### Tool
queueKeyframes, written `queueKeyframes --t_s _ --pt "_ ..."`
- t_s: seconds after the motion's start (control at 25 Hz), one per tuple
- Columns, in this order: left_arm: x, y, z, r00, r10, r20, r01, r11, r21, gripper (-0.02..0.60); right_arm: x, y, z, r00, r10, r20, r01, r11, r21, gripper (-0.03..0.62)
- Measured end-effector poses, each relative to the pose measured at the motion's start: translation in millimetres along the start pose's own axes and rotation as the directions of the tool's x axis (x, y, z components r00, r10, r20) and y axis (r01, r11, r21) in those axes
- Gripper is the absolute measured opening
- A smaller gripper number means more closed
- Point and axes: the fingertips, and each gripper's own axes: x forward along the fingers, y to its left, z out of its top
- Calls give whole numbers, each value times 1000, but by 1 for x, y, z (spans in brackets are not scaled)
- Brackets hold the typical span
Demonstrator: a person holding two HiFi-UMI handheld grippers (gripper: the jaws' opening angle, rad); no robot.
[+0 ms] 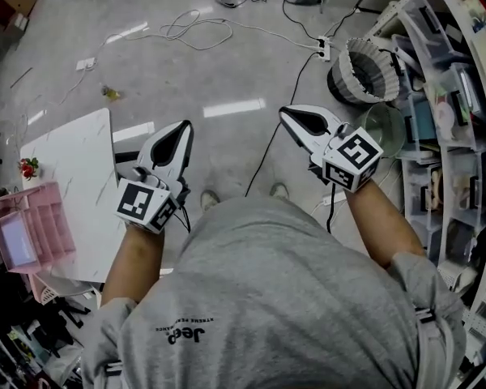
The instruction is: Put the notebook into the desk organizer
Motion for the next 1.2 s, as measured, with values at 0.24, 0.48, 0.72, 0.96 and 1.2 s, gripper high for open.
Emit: queueKeyframes --t_s 0.24,0.48,0.72,0.96,1.2 --pt "-8 2 -2 1000 -8 22 8 1000 20 26 5 5 -1 1000 -1 -17 1 1000 -23 2" --pt "-8 -5 -1 1000 -15 22 15 1000 24 26 0 9 2 1000 1 -26 -2 999 -46 2" --pt "-13 -6 1 1000 -5 23 5 1000 16 26 -1 10 5 1000 3 -22 -4 998 -57 2" --pt "-18 -6 3 999 12 30 -12 1000 8 26 -1 14 5 1000 8 -23 -9 998 -68 2" --pt "-23 -5 5 999 10 45 -11 1000 19 26 1 19 6 1000 15 -20 -17 997 -74 2"
